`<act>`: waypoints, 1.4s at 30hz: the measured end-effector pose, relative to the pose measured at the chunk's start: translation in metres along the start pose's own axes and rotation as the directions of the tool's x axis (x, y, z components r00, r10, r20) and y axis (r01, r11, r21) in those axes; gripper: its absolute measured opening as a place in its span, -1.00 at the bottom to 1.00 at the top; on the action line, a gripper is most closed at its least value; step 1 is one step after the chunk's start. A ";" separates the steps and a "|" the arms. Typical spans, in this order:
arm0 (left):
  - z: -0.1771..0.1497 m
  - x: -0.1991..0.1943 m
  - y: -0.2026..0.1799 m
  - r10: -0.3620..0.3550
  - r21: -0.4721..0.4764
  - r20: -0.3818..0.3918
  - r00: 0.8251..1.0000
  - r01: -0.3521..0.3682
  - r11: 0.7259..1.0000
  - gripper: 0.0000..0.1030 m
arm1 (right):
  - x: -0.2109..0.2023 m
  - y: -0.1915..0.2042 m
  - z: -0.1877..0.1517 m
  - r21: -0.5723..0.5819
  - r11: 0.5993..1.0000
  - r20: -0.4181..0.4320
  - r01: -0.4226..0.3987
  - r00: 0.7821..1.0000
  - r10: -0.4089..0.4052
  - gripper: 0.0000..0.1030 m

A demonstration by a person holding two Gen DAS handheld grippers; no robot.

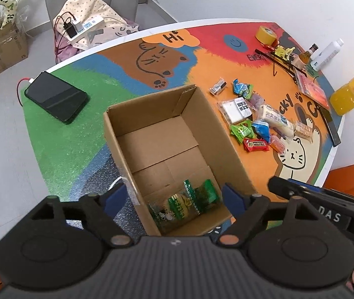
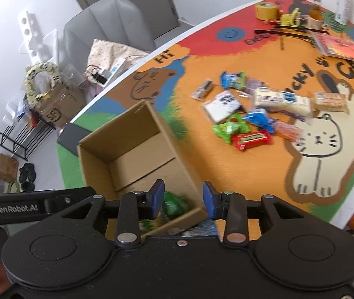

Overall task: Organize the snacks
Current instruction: 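Grasp the green packet with the left tool while the right tool grasps the wafer bar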

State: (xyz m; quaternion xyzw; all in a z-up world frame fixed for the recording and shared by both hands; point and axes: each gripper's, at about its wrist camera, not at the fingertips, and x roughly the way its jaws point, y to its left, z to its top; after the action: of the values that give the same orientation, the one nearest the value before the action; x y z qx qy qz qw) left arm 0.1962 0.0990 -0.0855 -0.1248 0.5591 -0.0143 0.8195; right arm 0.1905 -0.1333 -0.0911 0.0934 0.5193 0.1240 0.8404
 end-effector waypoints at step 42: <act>0.082 0.123 -0.163 -0.014 -0.119 -0.046 0.999 0.008 0.993 0.59 | 0.048 -0.221 0.122 -0.082 0.993 -0.044 0.091 0.995 -0.094 0.19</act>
State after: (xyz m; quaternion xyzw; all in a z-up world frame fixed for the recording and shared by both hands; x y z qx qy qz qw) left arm 0.3366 -0.0631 -0.1335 -0.1759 0.5775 0.0116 0.7971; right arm 0.3456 -0.3327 -0.1413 0.0327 0.5377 0.1077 0.8356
